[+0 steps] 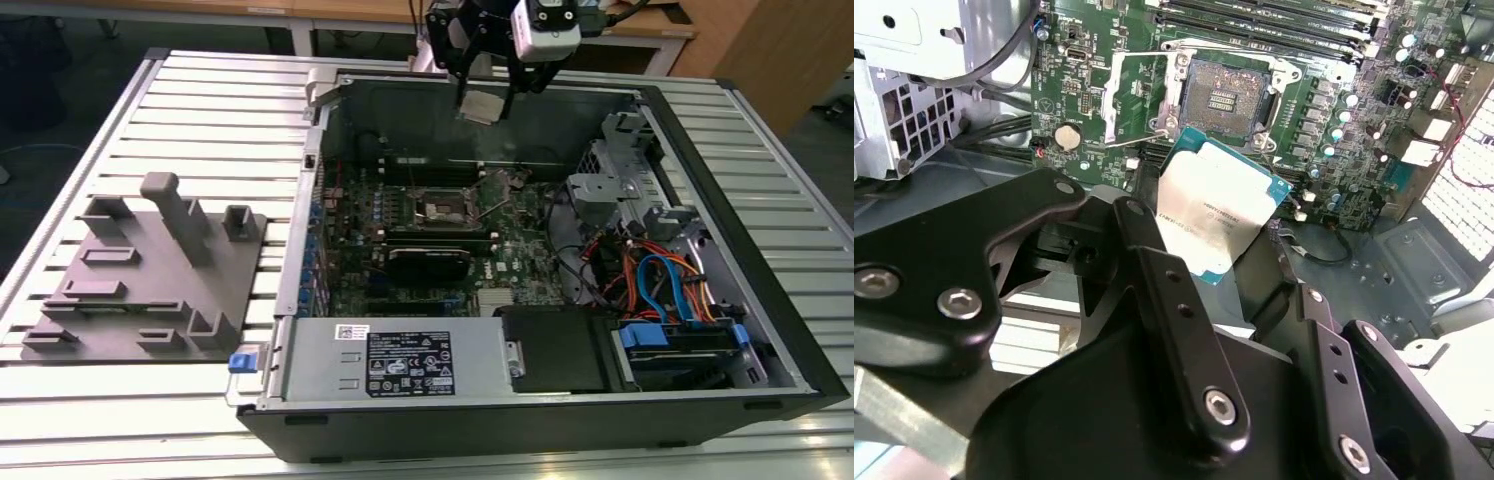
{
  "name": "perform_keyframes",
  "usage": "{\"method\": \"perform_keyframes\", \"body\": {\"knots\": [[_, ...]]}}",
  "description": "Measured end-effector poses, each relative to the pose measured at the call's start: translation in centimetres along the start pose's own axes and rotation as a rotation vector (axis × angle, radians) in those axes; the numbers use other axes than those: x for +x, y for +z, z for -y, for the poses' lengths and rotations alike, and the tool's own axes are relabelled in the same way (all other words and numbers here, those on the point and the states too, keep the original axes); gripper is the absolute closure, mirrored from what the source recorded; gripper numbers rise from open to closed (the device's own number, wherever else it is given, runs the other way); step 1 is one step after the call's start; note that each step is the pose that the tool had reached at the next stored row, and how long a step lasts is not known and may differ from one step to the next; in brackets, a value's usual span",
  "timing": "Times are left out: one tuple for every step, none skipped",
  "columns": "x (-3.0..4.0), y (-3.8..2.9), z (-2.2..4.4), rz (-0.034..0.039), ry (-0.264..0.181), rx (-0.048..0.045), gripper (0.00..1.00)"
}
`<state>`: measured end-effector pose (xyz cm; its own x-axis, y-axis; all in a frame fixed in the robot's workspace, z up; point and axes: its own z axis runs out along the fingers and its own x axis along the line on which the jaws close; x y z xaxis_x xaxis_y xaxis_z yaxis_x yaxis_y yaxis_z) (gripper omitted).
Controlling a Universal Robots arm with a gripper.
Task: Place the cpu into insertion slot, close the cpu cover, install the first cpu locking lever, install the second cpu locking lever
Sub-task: 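Place the cpu into insertion slot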
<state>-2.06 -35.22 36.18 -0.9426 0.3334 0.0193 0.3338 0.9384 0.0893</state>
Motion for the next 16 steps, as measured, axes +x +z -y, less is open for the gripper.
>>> {"method": "perform_keyframes", "body": {"knots": [[0.0, 0.0, 0.0, 0.0002, 0.002, 0.0, 0.46], [0.0, 0.0, 0.0, 0.0007, 0.007, -0.0002, 0.46], [0.0, 0.0, 0.0, 0.0015, 0.016, -0.0004, 0.46], [0.0, 0.01, 0.0, 0.0028, 0.031, -0.0006, 0.46], [0.0, 0.01, 0.0, 0.0044, 0.049, -0.0009, 0.46], [0.0, 0.02, 0.0, 0.006, 0.067, -0.0013, 0.46], [0.0, 0.03, 0.0, 0.0076, 0.084, -0.0016, 0.46], [0.0, 0.05, 0.0, 0.0093, 0.103, -0.002, 0.46], [0.0, 0.06, 0.0, 0.0107, 0.119, -0.0023, 0.46], [0.0, 0.06, 0.0, 0.0117, 0.13, -0.0024, 0.46], [0.0, 0.06, 0.0, 0.012, 0.134, -0.0025, 0.46], [0.0, 0.06, 0.0, 0.0121, 0.135, -0.0026, 0.46], [0.0, 0.06, 0.0, 0.0122, 0.136, -0.0026, 0.46], [0.0, 0.06, 0.0, 0.0123, 0.137, -0.0027, 0.46], [0.0, 0.07, 0.0, 0.0127, 0.14, -0.0028, 0.46], [0.0, 0.09, 0.0, 0.0137, 0.153, -0.003, 0.46]]}}
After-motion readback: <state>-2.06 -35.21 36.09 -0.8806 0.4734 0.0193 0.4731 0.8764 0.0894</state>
